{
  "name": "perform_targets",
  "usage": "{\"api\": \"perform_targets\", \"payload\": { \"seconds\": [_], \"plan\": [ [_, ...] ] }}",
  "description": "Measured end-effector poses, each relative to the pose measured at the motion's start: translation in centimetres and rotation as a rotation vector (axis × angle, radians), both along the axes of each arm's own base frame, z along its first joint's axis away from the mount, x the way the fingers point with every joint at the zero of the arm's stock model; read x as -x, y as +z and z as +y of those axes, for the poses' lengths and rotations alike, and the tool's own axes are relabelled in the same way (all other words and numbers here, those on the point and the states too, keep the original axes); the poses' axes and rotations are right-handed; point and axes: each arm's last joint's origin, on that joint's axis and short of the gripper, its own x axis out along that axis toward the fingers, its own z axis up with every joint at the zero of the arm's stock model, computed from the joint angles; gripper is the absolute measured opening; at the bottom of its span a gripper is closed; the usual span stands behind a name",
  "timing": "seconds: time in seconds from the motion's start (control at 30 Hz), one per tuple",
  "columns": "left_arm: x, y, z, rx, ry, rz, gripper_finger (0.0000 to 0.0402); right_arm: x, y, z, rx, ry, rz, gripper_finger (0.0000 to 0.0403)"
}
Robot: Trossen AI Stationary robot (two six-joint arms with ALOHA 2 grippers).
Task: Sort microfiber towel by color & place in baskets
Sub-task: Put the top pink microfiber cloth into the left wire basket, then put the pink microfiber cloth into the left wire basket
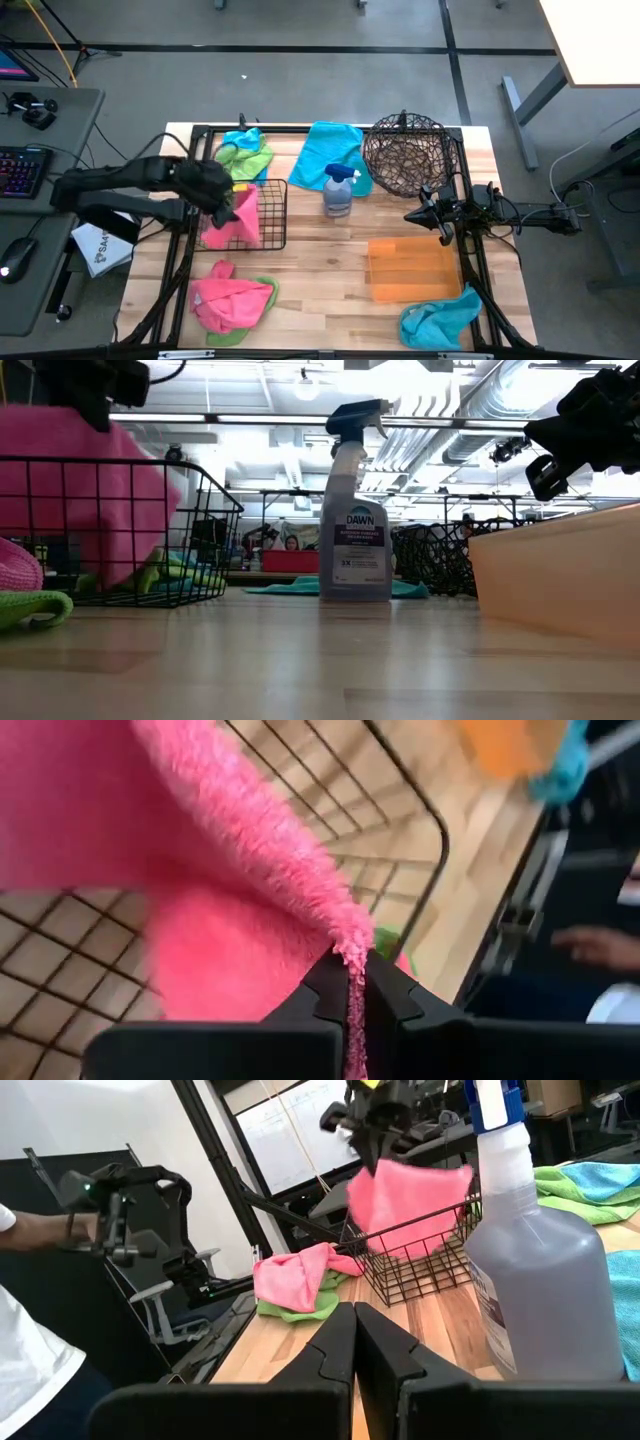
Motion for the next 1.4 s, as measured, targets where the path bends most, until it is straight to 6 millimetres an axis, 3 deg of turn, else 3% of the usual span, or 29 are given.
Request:
{"api": "perform_targets", "payload": {
  "seconds": [0.17,0.37,0.67,0.97,1.1,1.27,1.4],
  "plan": [
    [-1.5,-0.4,-0.9,-0.051,-0.130,-0.030,0.0000,0.0,0.0,0.0,0.000,0.000,0.000,0.0000],
    [-2.8,-1.2,-0.8,-0.146,-0.122,0.016,0.0015,0.0,0.0,0.0,0.000,0.000,0.000,0.0000],
    [-3.3,-1.6,-1.1,-0.080,-0.212,0.035,0.0122,0.0,0.0,0.0,0.000,0.000,0.000,0.0000],
    [-3.6,2.8,-1.1,-0.128,-0.260,-0.116,0.0216,0.0,0.0,0.0,0.000,0.000,0.000,0.0000],
    [-3.5,4.5,-1.1,-0.146,-0.273,-0.161,0.0226,0.0,0.0,0.0,0.000,0.000,0.000,0.0000],
    [-3.1,4.5,-1.1,-0.150,-0.307,-0.071,0.0227,0.0,0.0,0.0,0.000,0.000,0.000,0.0000],
    [-3.4,5.4,-1.4,-0.133,-0.357,-0.124,0.0227,0.0,0.0,0.0,0.000,0.000,0.000,0.0000]
  ]
}}
